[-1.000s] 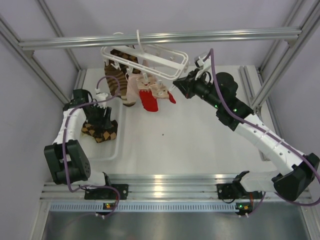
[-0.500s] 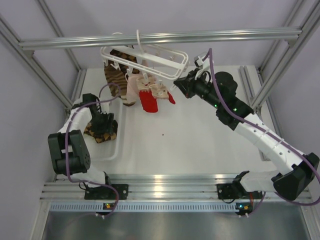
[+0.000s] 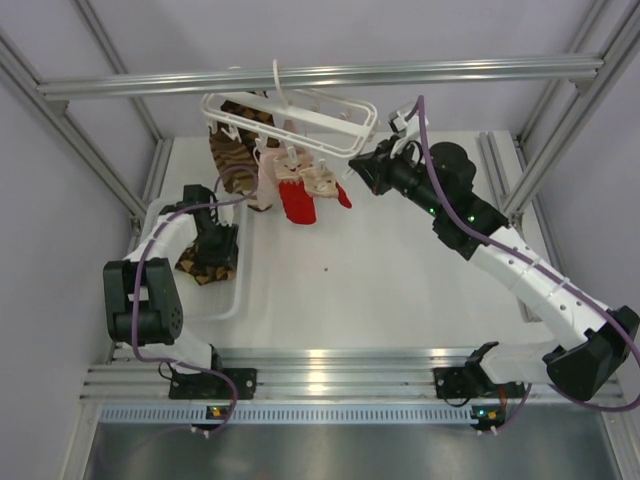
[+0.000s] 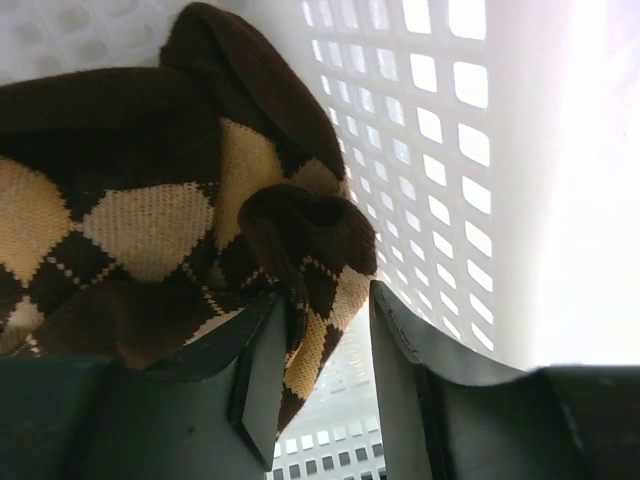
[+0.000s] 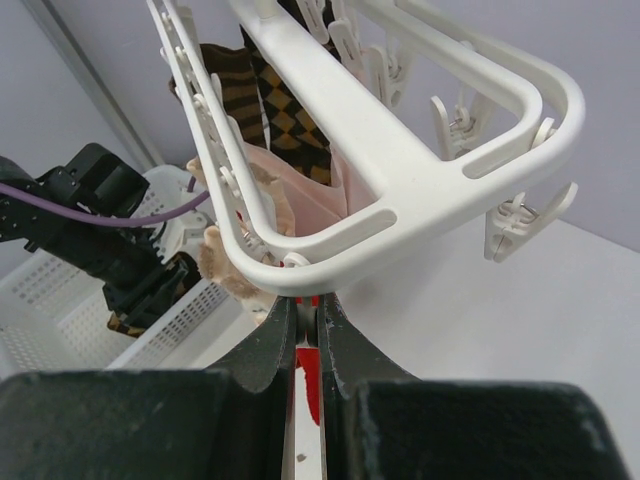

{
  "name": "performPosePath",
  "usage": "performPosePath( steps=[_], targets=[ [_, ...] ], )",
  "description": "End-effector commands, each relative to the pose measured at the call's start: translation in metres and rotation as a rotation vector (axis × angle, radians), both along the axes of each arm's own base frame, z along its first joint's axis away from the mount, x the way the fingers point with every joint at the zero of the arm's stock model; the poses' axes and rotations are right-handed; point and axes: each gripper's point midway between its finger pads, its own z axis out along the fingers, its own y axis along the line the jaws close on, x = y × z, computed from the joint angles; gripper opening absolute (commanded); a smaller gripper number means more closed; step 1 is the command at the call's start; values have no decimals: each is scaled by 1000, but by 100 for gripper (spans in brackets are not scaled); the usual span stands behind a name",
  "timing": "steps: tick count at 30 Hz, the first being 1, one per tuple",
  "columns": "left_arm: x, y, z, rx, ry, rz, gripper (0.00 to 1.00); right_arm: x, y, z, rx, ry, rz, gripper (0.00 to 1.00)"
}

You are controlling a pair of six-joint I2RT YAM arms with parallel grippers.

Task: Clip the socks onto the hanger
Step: Pick up the sock from the bin.

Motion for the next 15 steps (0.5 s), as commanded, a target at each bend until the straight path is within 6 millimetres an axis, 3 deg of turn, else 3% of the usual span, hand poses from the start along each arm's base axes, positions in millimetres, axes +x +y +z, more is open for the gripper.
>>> performPosePath(
  steps=[1, 7, 11, 13, 15],
  targets=[
    [8, 4, -1, 23, -31, 33, 42, 0, -2, 24, 24, -44, -18, 0],
    [4, 12, -15, 59, -4, 55, 46, 1, -2, 25, 25, -46, -19, 0],
    [5, 15, -19, 82, -23, 58, 29, 0, -2, 27, 23, -49, -18, 0],
    [4, 17, -16, 88, -30, 63, 17, 0, -2, 26, 20, -47, -18, 0],
    [2, 17, -11, 90, -31, 62, 11, 0, -3, 28, 21, -53, -19, 0]
  ],
)
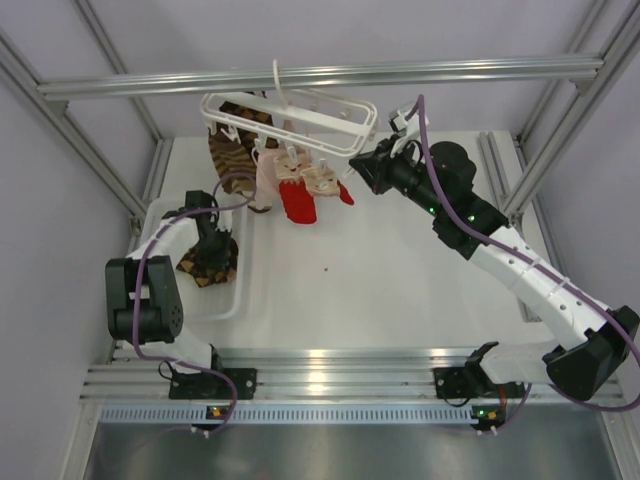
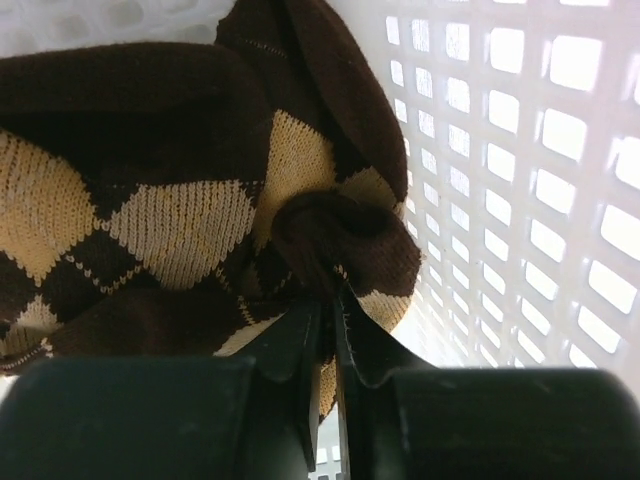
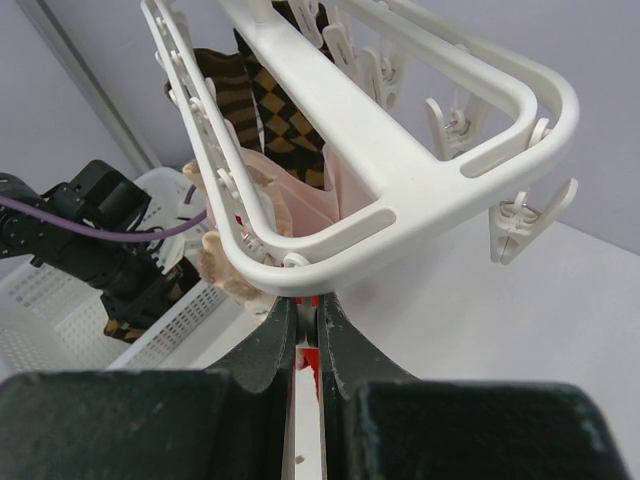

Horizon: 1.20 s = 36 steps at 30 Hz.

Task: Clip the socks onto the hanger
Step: Pick up the sock from the bin.

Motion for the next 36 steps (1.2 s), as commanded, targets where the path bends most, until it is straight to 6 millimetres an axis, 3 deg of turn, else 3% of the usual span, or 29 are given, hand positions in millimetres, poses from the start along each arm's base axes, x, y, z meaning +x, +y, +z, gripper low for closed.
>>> performPosePath(
  steps=[1, 3, 6, 12, 17, 19, 20, 26, 28, 30, 33, 36],
  targets=[
    [6, 3, 17, 19, -66, 8, 9, -1, -3, 25, 19, -50, -14, 0],
    [8, 3, 33, 16, -97, 9, 0, -2, -3, 26, 18, -56, -13, 0],
    [9, 3, 72, 14, -193, 5, 0, -2, -4, 29, 22, -65, -15, 0],
    [3, -7, 181, 27, -587, -168, 0, -3, -3, 35, 43, -77, -13, 0],
    [-14, -48, 252, -81, -881, -402, 0, -6, -1, 39, 78, -65, 2, 0],
    [-20, -64, 270, -137, -948, -488, 0, -9, -1, 41, 91, -63, 10, 0],
    [-25, -81, 284, -201, -1004, -573, 0, -10, 0, 40, 97, -56, 17, 0],
    [-31, -123, 306, -335, -1066, -818, 0, -19, 6, 40, 122, -32, 67, 0],
    [-35, -148, 312, -386, -1070, -912, 0, -21, 7, 41, 127, -30, 75, 0],
    [-32, -166, 306, -433, -1029, -962, 0, -21, 7, 45, 140, -34, 76, 0],
    [-42, -209, 305, -516, -995, -1075, 0, -22, 5, 52, 167, -39, 77, 0],
    [-42, -234, 310, -556, -1021, -1111, 0, -26, 5, 55, 186, -27, 97, 0]
  ],
)
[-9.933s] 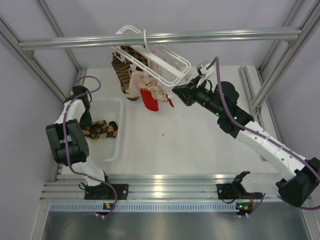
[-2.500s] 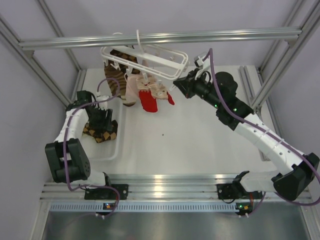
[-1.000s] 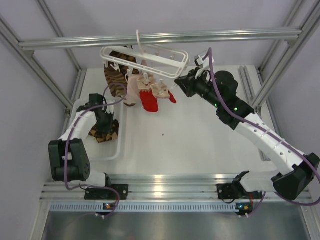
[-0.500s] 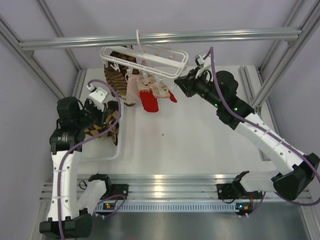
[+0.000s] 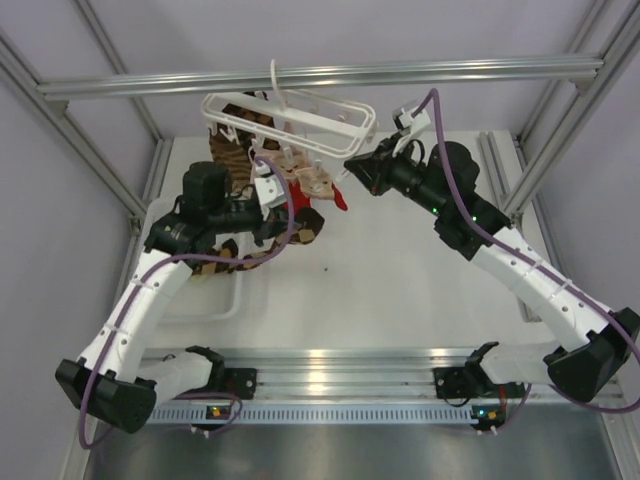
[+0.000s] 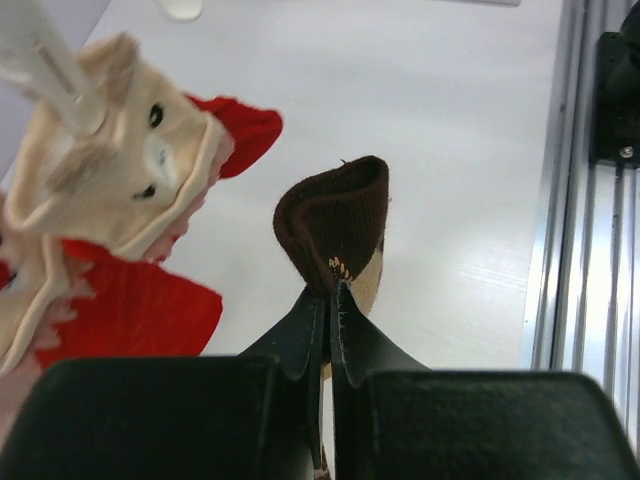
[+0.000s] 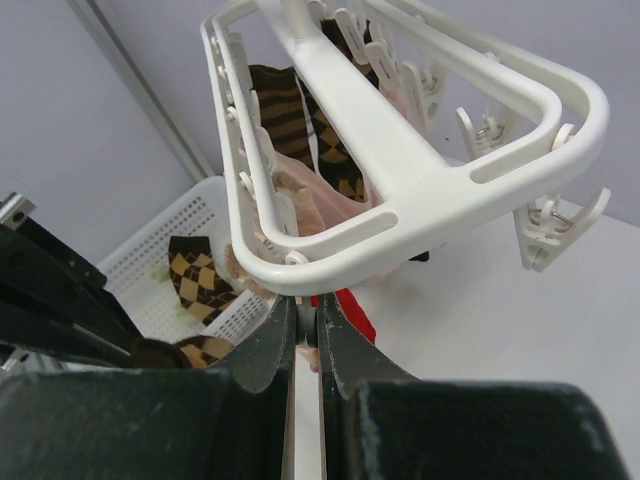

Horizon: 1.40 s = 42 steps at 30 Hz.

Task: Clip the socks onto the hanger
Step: Pick up the sock from the bin, then clamp the sock onto the hanger.

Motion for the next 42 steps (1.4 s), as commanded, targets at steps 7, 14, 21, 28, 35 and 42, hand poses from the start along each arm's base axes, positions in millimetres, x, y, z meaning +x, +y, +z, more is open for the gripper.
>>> performPosePath(
  steps=[7, 14, 21, 28, 35, 42],
  targets=[
    [6, -52, 49, -155, -90, -154, 0, -32, -3, 49, 123, -56, 99, 0],
    [22, -67, 53, -204, -63, -178, 0, -37, -8, 45, 108, -27, 131, 0],
    [29, -73, 63, -225, -120, -194, 0, -37, -9, 40, 84, -23, 138, 0],
    [24, -74, 73, -246, -134, -208, 0, -34, -8, 33, 55, -29, 151, 0],
    [30, -76, 82, -272, -143, -181, 0, -33, -6, 28, 32, -36, 162, 0],
    [30, -80, 93, -301, -154, -180, 0, -31, -7, 25, 12, -43, 158, 0]
  ],
)
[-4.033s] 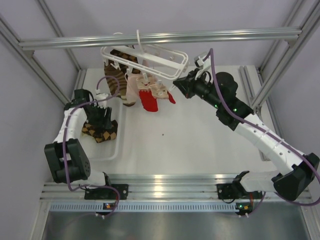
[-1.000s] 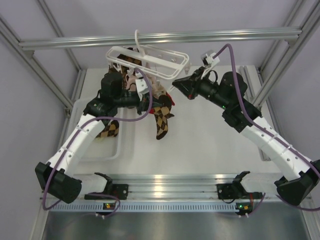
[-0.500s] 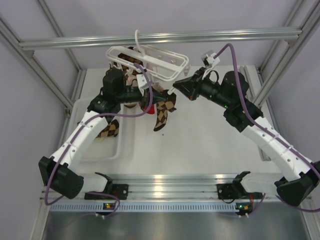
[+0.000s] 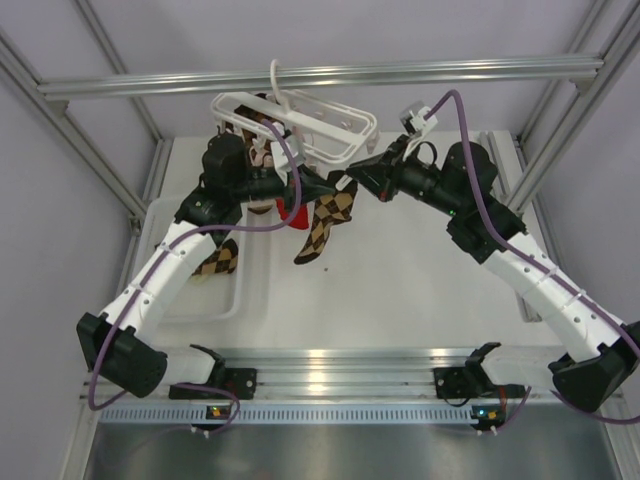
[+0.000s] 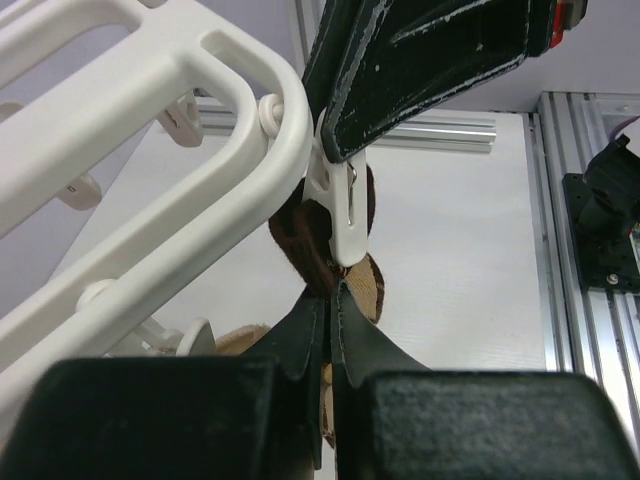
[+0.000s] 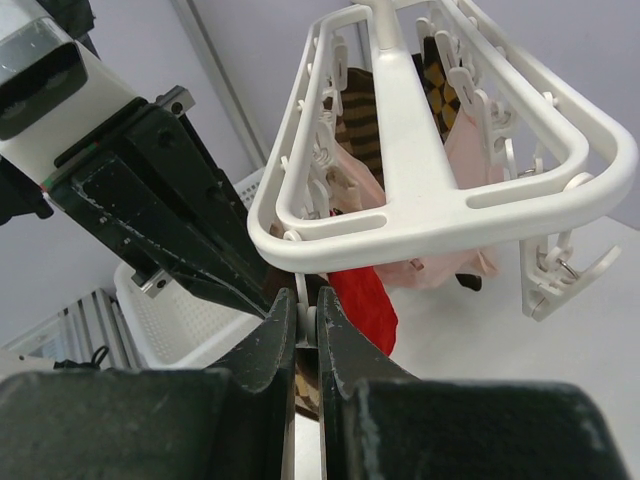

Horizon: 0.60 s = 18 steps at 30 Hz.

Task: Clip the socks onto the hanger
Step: Clamp the sock onto the hanger.

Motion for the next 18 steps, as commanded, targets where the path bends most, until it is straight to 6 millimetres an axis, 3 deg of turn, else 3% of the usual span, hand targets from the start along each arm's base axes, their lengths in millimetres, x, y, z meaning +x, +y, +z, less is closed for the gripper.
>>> performPosePath(
  steps=[1, 5, 7, 8, 10, 13, 18],
  targets=[
    [-3, -5, 39, -68, -102, -14, 0, 0, -5, 8, -14, -25, 2, 0],
    [-3, -6, 42, -74, -106, -15, 0, 3, -6, 7, -27, -33, -8, 1],
    [-5, -7, 43, -75, -107, -20, 0, 4, -7, 8, -25, -34, -15, 9],
    [-4, -7, 43, -75, -109, -17, 0, 4, -7, 9, -24, -36, -14, 21],
    [-5, -7, 44, -74, -109, -14, 0, 3, -7, 13, -16, -47, -11, 34],
    [-5, -5, 42, -64, -106, -2, 0, 2, -9, 18, -8, -61, -8, 46],
    [-10, 1, 27, -27, -55, 23, 0, -3, -17, 22, -8, -90, -18, 50]
  ],
)
